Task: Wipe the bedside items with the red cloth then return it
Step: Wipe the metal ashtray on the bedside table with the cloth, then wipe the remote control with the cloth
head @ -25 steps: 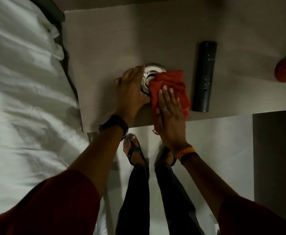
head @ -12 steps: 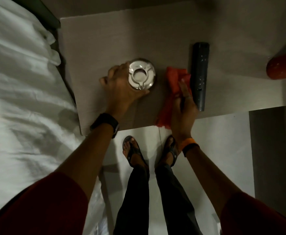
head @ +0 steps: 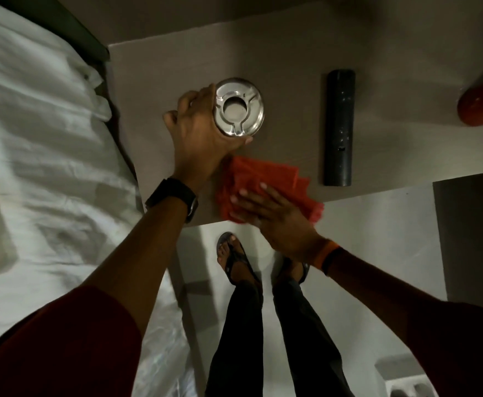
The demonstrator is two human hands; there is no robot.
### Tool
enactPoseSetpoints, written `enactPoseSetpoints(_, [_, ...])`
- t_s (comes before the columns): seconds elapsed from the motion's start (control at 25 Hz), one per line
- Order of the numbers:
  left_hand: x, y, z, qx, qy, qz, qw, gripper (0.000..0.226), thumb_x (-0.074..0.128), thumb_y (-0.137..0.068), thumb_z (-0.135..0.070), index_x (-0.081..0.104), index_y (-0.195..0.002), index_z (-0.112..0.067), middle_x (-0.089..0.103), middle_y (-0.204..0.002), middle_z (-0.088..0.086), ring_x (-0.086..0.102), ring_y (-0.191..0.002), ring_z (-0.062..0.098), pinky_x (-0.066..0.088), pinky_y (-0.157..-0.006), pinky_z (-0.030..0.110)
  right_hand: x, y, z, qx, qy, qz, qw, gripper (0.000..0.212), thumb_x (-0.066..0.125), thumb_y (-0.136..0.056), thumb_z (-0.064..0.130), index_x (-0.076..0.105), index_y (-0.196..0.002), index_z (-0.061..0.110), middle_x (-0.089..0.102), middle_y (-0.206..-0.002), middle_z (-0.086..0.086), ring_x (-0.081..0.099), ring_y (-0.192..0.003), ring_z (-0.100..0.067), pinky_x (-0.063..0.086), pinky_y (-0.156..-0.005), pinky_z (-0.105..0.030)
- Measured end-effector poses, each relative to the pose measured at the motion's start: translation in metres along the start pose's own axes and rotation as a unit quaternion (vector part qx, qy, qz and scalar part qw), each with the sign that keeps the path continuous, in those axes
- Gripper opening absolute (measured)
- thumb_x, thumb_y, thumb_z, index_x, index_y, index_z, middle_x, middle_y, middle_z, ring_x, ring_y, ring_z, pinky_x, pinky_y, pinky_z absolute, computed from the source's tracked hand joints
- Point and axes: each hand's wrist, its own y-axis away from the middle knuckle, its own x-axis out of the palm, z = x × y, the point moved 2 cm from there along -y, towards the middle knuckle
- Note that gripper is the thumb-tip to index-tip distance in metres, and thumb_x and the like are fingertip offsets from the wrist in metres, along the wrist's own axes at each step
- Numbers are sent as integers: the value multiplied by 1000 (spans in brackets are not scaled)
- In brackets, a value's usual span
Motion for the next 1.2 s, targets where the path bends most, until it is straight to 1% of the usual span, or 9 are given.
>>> enactPoseSetpoints(0.16, [17,11,-1,4,-18,34,999,105,83,-58,-64,47,-145,-18,56,-146,-2,47,-137,23,33,-99,44,-29,50,12,211,-215,-90,949,44,45,-91,1,56,-132,15,73,-116,-18,63,-111,-23,58,-97,-51])
enactPoseSetpoints(0.24, [26,15,-7,0,-28,45,999,105,83,-59,-63,45,-146,-19,54,-147,-4,46,-138,21,33,-100,43,-46,67,10,391,-393,-132,822,35,46,-98,-3,63,-121,17,73,-104,-9,71,-96,-17,61,-87,-53])
enactPoseSetpoints(0.32, [33,21,-13,-12,-47,51,998,104,82,-63,-62,41,-149,-19,50,-151,-4,42,-142,21,33,-101,42,-66,82,-2,485,-508,-219,678,34,46,-101,0,59,-120,25,71,-108,15,68,-99,5,61,-90,-32])
enactPoseSetpoints(0.44, [36,33,-29,-23,-68,53,996,109,79,-72,-61,26,-156,-16,30,-164,7,24,-154,27,28,-115,45,-100,94,-34,501,-527,-349,591,28,48,-101,14,59,-119,32,70,-107,31,67,-100,8,59,-76,-13])
enactPoseSetpoints(0.6, [58,54,-91,-3,213,65,975,71,70,-94,-15,32,-153,-6,37,-161,15,32,-151,27,30,-124,38,-105,90,-78,519,-498,-406,563,31,44,-104,12,55,-133,16,61,-122,19,63,-108,5,59,-92,-27])
enactPoseSetpoints(0.84, [113,37,-173,-259,487,172,816,44,34,-109,-41,51,-141,-16,62,-139,10,60,-126,27,48,-110,46,-72,58,-116,487,-499,-186,692,45,33,-110,26,31,-155,21,22,-167,-4,19,-155,-23,15,-128,-57])
enactPoseSetpoints(1.04, [133,28,-186,-300,512,125,795,36,37,-109,-38,67,-91,-29,74,-72,-11,71,-67,6,59,-59,21,-74,74,-131,456,-666,-270,525,43,29,-109,25,42,-149,16,43,-156,-9,52,-134,-23,47,-112,-39])
enactPoseSetpoints(1.12, [137,26,-195,-274,521,94,803,28,39,-109,-34,63,-97,-25,70,-86,-3,68,-76,12,58,-68,27,-80,80,-136,459,-709,-268,463,42,31,-108,26,45,-147,16,52,-149,-11,57,-130,-27,52,-107,-40])
enactPoseSetpoints(1.2, [136,22,-202,-246,530,74,808,28,39,-109,-36,57,-123,-20,69,-111,1,69,-96,15,61,-80,29,-82,85,-134,457,-720,-247,460,41,38,-105,33,47,-143,19,63,-135,-8,68,-117,-24,60,-92,-36])
